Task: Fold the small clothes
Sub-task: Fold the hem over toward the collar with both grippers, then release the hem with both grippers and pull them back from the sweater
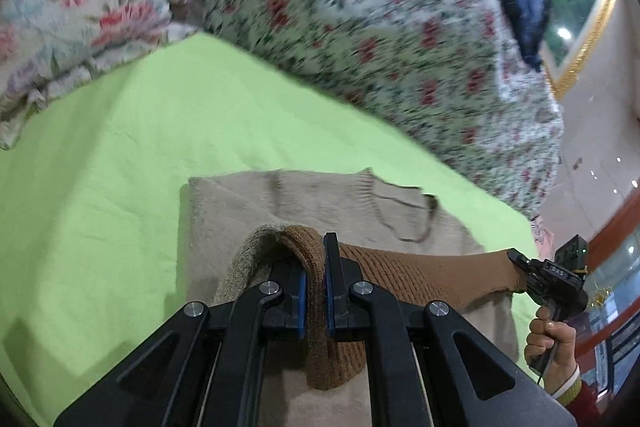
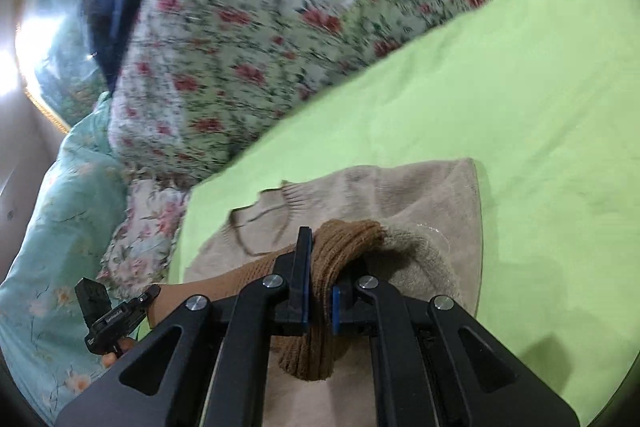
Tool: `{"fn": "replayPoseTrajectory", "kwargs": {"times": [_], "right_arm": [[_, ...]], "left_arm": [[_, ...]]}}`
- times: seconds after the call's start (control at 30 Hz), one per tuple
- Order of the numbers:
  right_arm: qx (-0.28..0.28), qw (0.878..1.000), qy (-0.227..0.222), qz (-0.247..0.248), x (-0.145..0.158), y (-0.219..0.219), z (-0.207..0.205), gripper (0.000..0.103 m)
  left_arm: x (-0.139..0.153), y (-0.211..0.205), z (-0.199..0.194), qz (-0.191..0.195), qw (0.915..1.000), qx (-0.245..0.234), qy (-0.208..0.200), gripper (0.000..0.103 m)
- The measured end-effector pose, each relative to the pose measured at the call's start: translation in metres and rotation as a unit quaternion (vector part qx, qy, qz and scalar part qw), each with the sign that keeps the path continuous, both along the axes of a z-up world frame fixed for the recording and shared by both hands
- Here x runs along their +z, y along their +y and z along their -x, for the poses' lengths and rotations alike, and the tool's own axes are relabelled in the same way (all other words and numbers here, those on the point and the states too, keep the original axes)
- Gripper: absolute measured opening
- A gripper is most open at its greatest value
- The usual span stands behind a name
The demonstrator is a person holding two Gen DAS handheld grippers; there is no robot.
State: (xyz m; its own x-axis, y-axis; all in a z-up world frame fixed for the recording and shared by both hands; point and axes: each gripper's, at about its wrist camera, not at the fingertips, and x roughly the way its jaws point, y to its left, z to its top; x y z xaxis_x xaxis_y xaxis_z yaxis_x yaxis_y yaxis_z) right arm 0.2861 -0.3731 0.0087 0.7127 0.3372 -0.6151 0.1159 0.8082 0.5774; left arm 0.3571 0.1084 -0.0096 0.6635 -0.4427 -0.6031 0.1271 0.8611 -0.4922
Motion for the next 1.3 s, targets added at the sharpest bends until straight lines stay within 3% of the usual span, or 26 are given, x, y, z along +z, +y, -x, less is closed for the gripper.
{"fn": "replayPoseTrajectory", "kwargs": {"times": [0.13,0.23,0.3,0.37,0.47,0.57,0.67,0.77,0.83,0.9,0.93,0.97,1.03,1.07,1.13,1.23,1.3], "right_arm": [[-0.002,0.999,0.037,0.002,-0.028,-0.003,-0.018,0.011],[-0.005,0.998,0.056,-0.002,-0.037,-0.005,-0.018,0.018],[-0.010,0.999,0.048,0.005,-0.026,-0.006,-0.006,0.026],[-0.014,0.999,0.019,0.024,-0.009,-0.002,0.012,0.037],[0.001,0.999,-0.021,0.043,0.013,0.016,0.037,0.042],[0.072,0.996,-0.026,0.048,0.017,0.054,0.045,0.042],[0.163,0.985,0.012,0.057,0.003,0.104,0.031,0.042],[0.213,0.973,0.052,0.070,-0.018,0.128,0.011,0.042],[0.206,0.971,0.087,0.089,-0.036,0.126,-0.005,0.041],[0.186,0.970,0.114,0.107,-0.050,0.113,-0.023,0.037],[0.169,0.972,0.112,0.118,-0.054,0.103,-0.031,0.030],[0.149,0.976,0.102,0.119,-0.054,0.092,-0.037,0.030],[0.083,0.979,0.105,0.153,-0.053,0.070,-0.044,0.030],[0.055,0.983,0.102,0.139,-0.052,0.055,-0.043,0.030],[0.028,0.991,0.091,0.097,-0.049,0.038,-0.035,0.030],[-0.007,0.986,0.084,0.147,-0.038,0.036,-0.012,0.033],[-0.009,0.987,0.079,0.141,-0.033,0.033,0.008,0.035]], "left_arm": [[-0.032,-0.005,-0.024,-0.016,0.9992,-0.005,0.036,0.009],[-0.041,-0.008,-0.023,-0.020,0.9987,-0.016,0.044,0.011],[-0.034,-0.008,-0.011,-0.013,0.9990,-0.021,0.037,0.024],[-0.024,-0.014,0.010,-0.011,0.9991,-0.030,0.027,0.044],[-0.009,-0.038,0.046,-0.006,0.9978,-0.066,0.010,0.050],[-0.004,-0.080,0.068,-0.009,0.9929,-0.119,0.007,0.053],[-0.007,-0.119,0.070,-0.004,0.9860,-0.166,0.015,0.053],[-0.017,-0.131,0.055,-0.047,0.9864,-0.156,0.021,0.053],[-0.028,-0.123,0.035,-0.069,0.9877,-0.135,0.040,0.052],[-0.038,-0.104,0.015,-0.085,0.9887,-0.111,0.054,0.039],[-0.042,-0.092,0.006,-0.082,0.9890,-0.109,0.058,0.023],[-0.046,-0.079,-0.003,-0.073,0.9900,-0.100,0.067,0.002],[-0.048,-0.050,-0.013,-0.051,0.9922,-0.080,0.080,0.001],[-0.048,-0.037,-0.014,-0.044,0.9936,-0.067,0.079,0.001],[-0.050,-0.012,-0.010,-0.033,0.9951,-0.051,0.078,0.001],[-0.050,0.008,0.012,-0.029,0.9965,-0.039,0.068,0.001],[-0.046,0.017,0.032,-0.022,0.9971,-0.027,0.067,0.001]]}}
